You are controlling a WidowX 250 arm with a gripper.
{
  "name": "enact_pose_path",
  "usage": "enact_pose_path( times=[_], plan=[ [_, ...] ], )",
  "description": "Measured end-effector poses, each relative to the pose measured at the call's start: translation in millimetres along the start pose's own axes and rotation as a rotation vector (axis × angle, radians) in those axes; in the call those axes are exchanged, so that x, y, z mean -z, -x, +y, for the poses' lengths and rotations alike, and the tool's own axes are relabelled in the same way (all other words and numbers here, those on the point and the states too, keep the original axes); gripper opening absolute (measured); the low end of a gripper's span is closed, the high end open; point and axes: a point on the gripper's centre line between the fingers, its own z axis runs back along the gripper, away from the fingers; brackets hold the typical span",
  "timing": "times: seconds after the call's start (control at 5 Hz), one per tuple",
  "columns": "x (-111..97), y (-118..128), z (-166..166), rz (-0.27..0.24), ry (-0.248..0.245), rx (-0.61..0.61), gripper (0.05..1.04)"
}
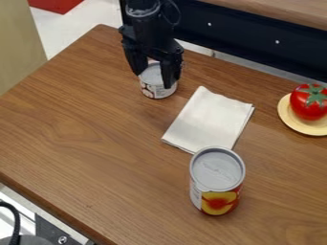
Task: Arrange the serviette table
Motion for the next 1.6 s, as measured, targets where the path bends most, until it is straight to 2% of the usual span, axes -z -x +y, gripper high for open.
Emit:
enact_pose_path(
  times=[0.2,0.6,0.8,1.0,1.4,1.6],
  plan=[
    [7.1,4.1,-1.4,0.025,0.007,-0.006,0.991],
    [23.1,-14.2,-38.7,0.059,0.036,0.049,0.991],
    [29.9,-21.2,-53.0,0.039,0.037,0.035,0.991],
    [46.5,-26.5,-62.0,-0.010,0.036,0.070,0.942],
    [64.1,-28.2,-73.3,-0.001,0.010,0.163,0.383],
    [60.4,-32.5,-76.3,0.013,0.031,0.178,0.167]
  ],
)
